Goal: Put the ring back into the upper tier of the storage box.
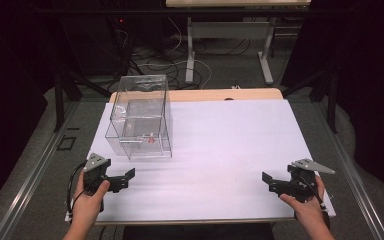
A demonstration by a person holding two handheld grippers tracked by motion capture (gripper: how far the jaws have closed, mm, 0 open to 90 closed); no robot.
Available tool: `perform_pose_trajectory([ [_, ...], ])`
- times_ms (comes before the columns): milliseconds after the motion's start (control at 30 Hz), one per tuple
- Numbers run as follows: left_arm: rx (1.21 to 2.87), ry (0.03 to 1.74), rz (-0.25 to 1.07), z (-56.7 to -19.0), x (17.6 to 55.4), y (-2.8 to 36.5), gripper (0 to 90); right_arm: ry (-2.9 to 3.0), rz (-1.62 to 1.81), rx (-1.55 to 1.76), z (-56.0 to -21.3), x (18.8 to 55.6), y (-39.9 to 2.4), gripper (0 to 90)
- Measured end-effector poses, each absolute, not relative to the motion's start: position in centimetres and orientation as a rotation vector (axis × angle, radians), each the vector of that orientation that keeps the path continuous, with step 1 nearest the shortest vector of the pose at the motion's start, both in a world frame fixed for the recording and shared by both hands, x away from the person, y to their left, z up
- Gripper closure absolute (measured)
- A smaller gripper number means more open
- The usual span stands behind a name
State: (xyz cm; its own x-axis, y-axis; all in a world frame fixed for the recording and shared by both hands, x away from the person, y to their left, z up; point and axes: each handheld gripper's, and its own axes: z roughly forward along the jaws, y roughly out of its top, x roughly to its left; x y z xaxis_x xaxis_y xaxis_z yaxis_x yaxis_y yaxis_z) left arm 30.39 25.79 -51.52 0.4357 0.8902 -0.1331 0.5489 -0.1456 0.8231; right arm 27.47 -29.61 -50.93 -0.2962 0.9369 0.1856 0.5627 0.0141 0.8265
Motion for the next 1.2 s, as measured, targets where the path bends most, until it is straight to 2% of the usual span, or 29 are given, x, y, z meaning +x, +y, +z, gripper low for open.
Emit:
perform_pose_trajectory([
  [300,1.828,1.266,0.531,-52.5,30.4,26.3,0.4,1.875,1.196,1.545,-51.1,27.6,-29.8,0.0],
  [467,1.798,1.296,0.49,-52.8,30.3,26.6,0.4,1.881,1.192,1.544,-51.1,27.7,-29.9,0.0],
  [1200,1.797,1.365,0.491,-53.6,30.7,28.0,0.4,1.89,1.185,1.573,-51.7,28.0,-29.8,0.1],
])
